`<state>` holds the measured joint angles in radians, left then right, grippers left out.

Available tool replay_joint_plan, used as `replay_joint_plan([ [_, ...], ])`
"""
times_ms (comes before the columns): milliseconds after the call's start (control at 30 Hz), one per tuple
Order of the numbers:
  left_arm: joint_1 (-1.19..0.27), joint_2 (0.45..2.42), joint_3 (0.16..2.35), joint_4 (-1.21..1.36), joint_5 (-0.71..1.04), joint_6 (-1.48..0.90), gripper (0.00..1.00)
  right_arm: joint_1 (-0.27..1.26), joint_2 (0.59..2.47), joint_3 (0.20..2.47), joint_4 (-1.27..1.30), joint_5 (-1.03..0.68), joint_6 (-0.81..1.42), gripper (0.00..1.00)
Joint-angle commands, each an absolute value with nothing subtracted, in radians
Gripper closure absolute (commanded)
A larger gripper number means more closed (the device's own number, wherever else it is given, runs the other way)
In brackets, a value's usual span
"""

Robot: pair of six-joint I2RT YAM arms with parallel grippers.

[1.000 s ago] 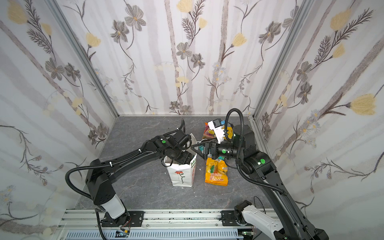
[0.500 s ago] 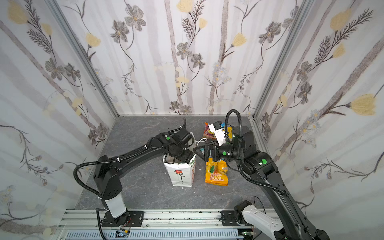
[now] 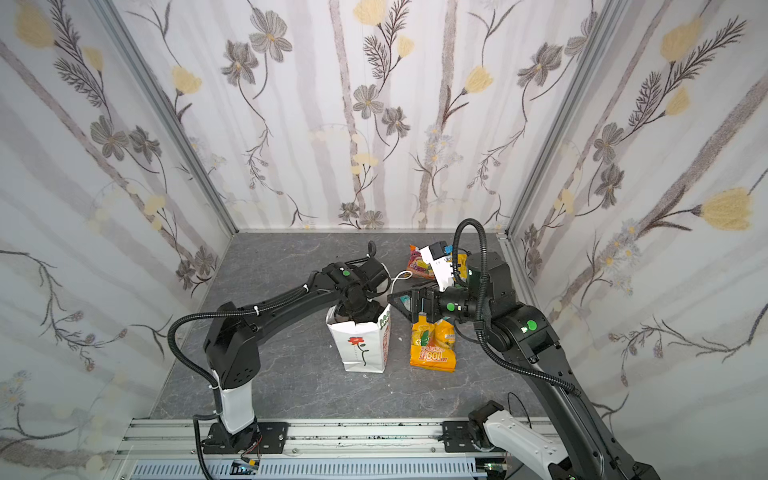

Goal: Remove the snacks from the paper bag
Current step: 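Lower the left gripper into the bag toward the teal Mint Blossom pack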

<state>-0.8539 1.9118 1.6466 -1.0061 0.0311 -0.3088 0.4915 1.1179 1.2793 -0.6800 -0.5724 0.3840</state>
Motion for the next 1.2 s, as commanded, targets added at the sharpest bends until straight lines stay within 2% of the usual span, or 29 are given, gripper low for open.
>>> replay_joint_plan([
  [0,-0.854,1.907,1.612,-1.007,0.042,-0.288,0.16,0.492,1.119,1.277,-0.675,-0.570,0.376,0.01],
  [100,-0.852,1.913,1.590,-0.989,0.040,-0.294,0.15,0.492,1.124,1.275,-0.671,-0.577,0.376,0.01],
  [267,-0.852,1.945,1.562,-0.949,0.048,-0.302,0.06,0.492,1.125,1.272,-0.679,-0.576,0.371,0.01],
  [500,-0.855,1.989,1.489,-0.874,0.071,-0.328,0.07,0.492,1.108,1.256,-0.683,-0.561,0.369,0.01],
  [600,-0.854,1.997,1.460,-0.848,0.091,-0.339,0.13,0.492,1.109,1.256,-0.682,-0.559,0.371,0.01],
  [800,-0.854,1.982,1.407,-0.826,0.105,-0.351,0.38,0.492,1.118,1.253,-0.680,-0.555,0.376,0.01],
  [833,-0.854,1.977,1.408,-0.831,0.107,-0.353,0.38,0.492,1.118,1.255,-0.680,-0.555,0.377,0.01],
  [967,-0.859,1.918,1.427,-0.854,0.106,-0.358,0.28,0.492,1.115,1.255,-0.680,-0.553,0.379,0.01],
  [1167,-0.886,1.853,1.528,-0.989,0.102,-0.354,0.24,0.492,1.111,1.253,-0.682,-0.552,0.382,0.01],
])
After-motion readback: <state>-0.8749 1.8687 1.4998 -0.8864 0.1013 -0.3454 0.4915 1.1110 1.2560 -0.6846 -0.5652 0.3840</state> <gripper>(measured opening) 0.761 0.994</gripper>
